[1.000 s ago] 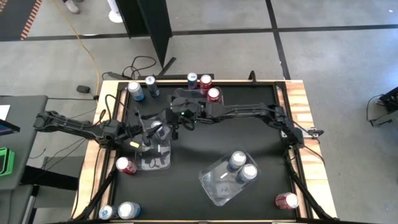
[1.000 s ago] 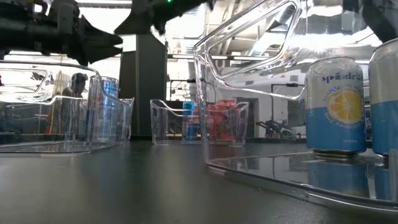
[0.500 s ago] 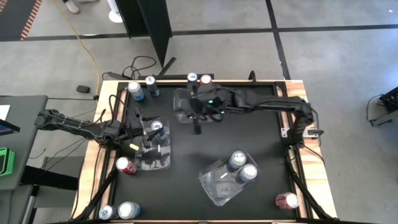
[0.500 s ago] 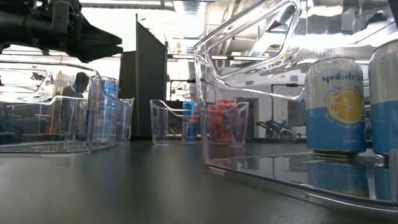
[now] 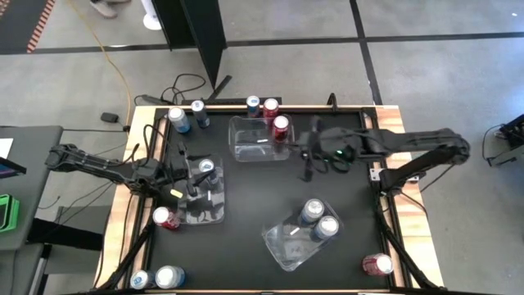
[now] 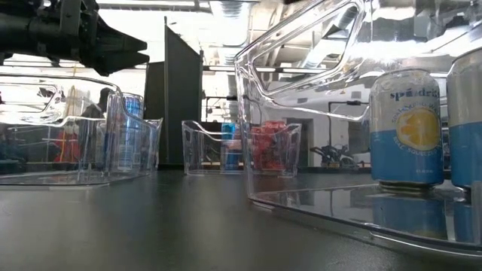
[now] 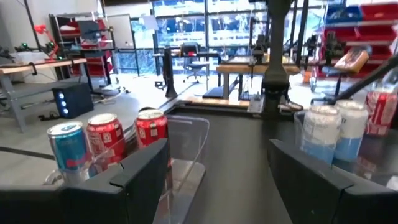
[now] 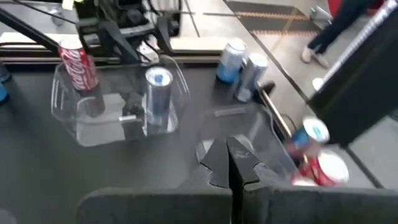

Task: Sort soda cans
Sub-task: Put the red soda can into the top transparent bin

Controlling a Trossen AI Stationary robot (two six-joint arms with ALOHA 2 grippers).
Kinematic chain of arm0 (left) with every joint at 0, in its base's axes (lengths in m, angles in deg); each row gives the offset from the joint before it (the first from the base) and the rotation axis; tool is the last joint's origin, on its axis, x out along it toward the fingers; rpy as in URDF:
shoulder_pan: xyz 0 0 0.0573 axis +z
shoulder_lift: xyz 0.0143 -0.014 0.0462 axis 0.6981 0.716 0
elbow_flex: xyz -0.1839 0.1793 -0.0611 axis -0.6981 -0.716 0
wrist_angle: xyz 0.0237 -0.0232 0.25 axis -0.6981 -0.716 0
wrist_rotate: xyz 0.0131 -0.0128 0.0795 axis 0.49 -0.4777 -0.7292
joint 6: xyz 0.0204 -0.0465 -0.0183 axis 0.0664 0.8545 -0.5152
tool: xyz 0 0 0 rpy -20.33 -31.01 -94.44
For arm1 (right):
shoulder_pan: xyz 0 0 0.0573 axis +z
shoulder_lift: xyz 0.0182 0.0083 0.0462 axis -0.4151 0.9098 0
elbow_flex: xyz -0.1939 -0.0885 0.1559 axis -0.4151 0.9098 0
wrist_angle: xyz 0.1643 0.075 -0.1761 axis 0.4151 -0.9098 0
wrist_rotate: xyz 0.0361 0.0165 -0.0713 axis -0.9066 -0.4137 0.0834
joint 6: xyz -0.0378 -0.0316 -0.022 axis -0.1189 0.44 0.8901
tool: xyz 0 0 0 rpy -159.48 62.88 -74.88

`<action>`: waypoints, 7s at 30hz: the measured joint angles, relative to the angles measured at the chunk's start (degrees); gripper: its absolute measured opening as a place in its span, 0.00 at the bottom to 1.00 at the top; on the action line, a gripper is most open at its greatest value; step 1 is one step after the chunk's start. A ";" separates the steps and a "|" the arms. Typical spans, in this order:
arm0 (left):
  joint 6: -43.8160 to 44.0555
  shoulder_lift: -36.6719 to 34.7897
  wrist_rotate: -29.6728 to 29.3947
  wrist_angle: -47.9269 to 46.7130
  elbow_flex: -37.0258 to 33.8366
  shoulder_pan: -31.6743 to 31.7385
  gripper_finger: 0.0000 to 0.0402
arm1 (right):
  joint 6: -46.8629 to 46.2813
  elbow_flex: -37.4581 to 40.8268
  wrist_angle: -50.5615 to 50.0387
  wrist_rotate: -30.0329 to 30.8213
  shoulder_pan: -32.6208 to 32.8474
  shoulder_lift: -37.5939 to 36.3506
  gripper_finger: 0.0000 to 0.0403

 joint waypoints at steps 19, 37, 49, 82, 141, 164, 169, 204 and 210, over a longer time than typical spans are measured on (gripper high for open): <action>5.32 1.89 -0.02 -7.02 5.09 0.00 0.67 | -34.67 6.05 -38.90 -7.35 13.61 -7.49 0.00; 3.80 3.41 -2.72 -6.45 7.19 0.02 0.67 | -81.26 5.24 -41.19 -25.57 53.18 -5.49 0.00; 5.48 3.39 -5.18 -1.93 7.19 0.04 0.67 | -97.68 2.57 -36.39 -25.55 63.78 3.84 0.00; -1.99 3.42 -5.64 5.54 7.21 2.95 0.67 | -90.60 2.57 -38.90 -25.33 55.60 2.84 0.14; 0.24 3.41 -4.28 0.76 7.21 2.91 0.67 | -96.72 2.59 -35.24 -25.15 66.38 22.50 0.99; -0.51 3.41 -3.23 0.36 7.21 2.91 0.67 | -94.13 2.42 -31.17 -25.24 65.89 30.22 0.81; -0.51 3.41 -3.23 0.42 7.21 2.91 0.67 | -92.39 2.49 -31.02 -25.61 64.69 30.06 0.77; -8.10 3.39 -2.21 0.87 10.06 2.91 0.67 | -29.84 -13.89 -46.46 -14.17 12.59 0.07 0.77; -9.37 3.39 -2.23 -0.50 10.38 2.91 0.67 | -12.65 -24.05 -45.62 -15.82 -7.58 9.19 0.77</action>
